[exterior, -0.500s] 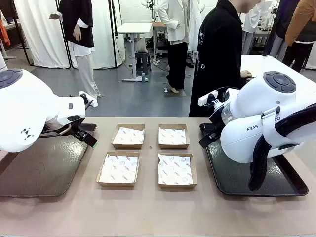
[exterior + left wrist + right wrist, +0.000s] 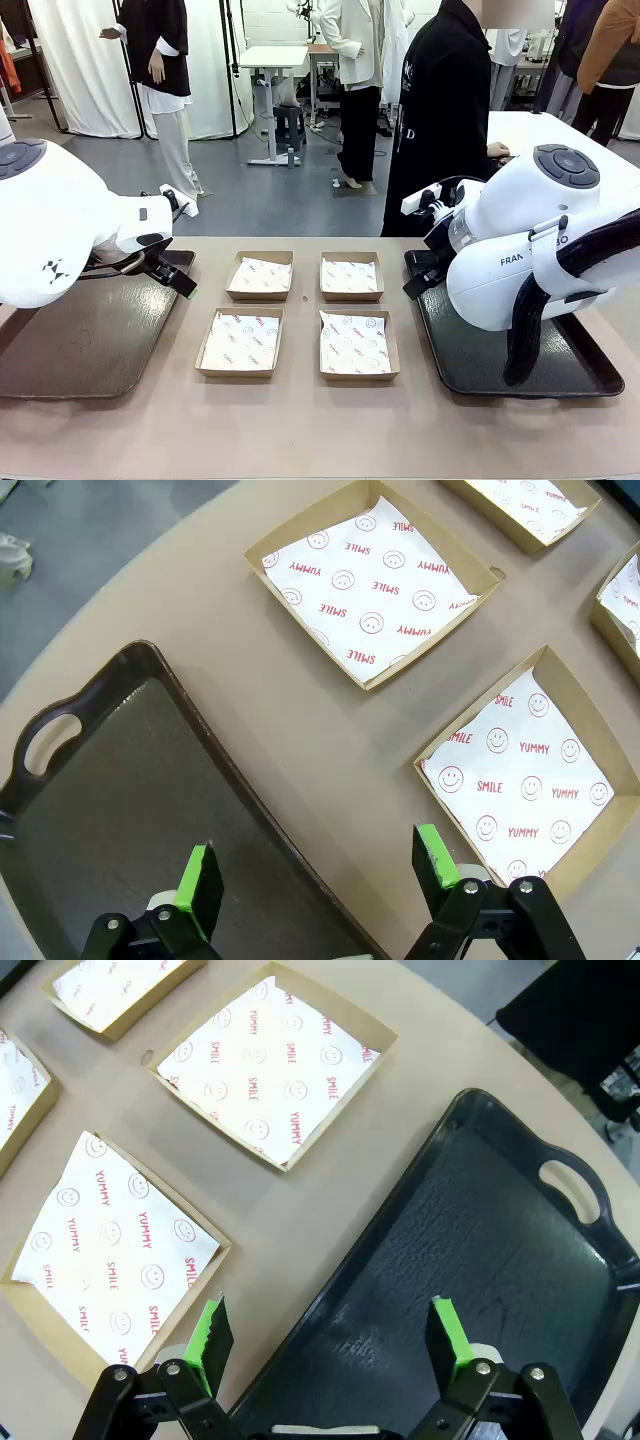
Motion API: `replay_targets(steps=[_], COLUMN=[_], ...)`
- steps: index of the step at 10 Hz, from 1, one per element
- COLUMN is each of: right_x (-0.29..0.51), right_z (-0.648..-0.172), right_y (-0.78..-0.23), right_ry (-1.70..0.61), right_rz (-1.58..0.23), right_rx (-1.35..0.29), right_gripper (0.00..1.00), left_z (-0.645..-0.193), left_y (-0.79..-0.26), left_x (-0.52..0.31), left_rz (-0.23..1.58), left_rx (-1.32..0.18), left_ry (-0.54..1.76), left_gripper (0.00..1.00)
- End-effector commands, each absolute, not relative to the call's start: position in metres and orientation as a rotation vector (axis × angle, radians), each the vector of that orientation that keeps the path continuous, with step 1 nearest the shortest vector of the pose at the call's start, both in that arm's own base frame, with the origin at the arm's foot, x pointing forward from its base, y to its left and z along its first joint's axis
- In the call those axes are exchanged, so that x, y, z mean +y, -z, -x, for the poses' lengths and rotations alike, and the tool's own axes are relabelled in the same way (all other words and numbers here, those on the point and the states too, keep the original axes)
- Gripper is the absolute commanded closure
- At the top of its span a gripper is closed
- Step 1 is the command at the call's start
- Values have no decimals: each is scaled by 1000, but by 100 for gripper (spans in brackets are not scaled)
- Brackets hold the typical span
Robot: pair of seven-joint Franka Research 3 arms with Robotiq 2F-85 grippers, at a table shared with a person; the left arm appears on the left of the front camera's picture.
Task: Individually package the donuts and arrange them on the tray.
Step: Pick up one Paper togo box.
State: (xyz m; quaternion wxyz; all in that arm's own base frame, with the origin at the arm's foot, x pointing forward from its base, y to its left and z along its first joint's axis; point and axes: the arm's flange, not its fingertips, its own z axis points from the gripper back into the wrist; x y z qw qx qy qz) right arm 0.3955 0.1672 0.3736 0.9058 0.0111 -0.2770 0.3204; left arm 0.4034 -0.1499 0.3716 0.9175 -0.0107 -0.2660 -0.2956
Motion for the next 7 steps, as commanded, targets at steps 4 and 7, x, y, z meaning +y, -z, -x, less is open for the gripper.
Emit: replay_targets(steps=[4, 7], right_x=[167, 167], right_z=[-396, -396], right_y=[-374, -374], right_ry=[-662, -662], right_rz=[-23, -23], right_rx=[-572, -572], right_gripper=[0, 0], left_z=[-403, -403], left_y=[-372, -372], left_x=[-150, -150], left_rz=[22, 22], left_rx=[-547, -547], left_ry=[608, 608], left_gripper=[0, 0])
